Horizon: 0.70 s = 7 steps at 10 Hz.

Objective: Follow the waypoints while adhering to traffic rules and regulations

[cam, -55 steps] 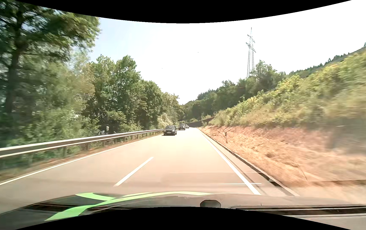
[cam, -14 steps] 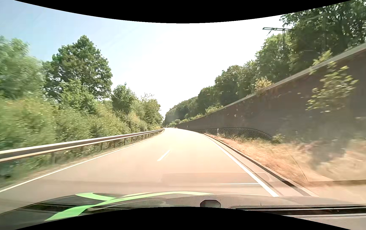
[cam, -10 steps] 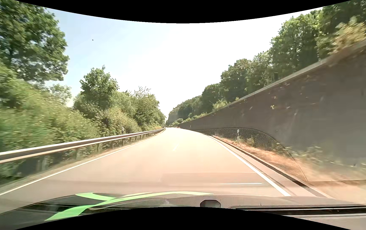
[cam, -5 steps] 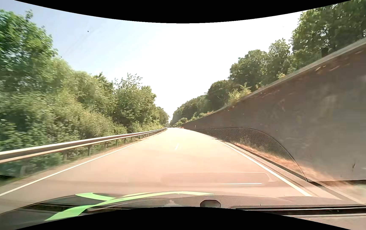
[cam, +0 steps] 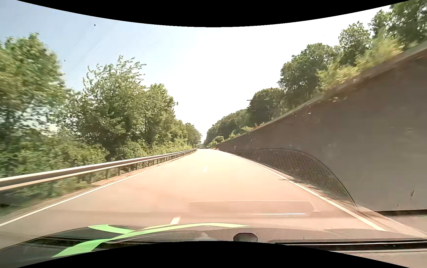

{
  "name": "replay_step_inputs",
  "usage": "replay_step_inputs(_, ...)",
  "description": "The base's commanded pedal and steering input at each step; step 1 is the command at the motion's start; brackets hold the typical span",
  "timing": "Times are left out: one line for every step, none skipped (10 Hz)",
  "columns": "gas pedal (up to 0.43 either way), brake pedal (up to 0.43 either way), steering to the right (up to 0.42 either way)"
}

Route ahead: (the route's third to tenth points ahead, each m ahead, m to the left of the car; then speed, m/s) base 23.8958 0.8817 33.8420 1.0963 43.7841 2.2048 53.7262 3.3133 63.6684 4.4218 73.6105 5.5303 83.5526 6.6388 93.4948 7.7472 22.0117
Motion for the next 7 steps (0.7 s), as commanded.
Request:
replay_step_inputs(0.197,0.000,-0.014)
replay_step_inputs(0.169,0.000,-0.014)
replay_step_inputs(0.169,0.000,-0.014)
replay_step_inputs(0.157,0.000,-0.014)
replay_step_inputs(0.157,0.000,-0.013)
replay_step_inputs(0.169,0.000,-0.011)
replay_step_inputs(0.177,0.000,-0.011)
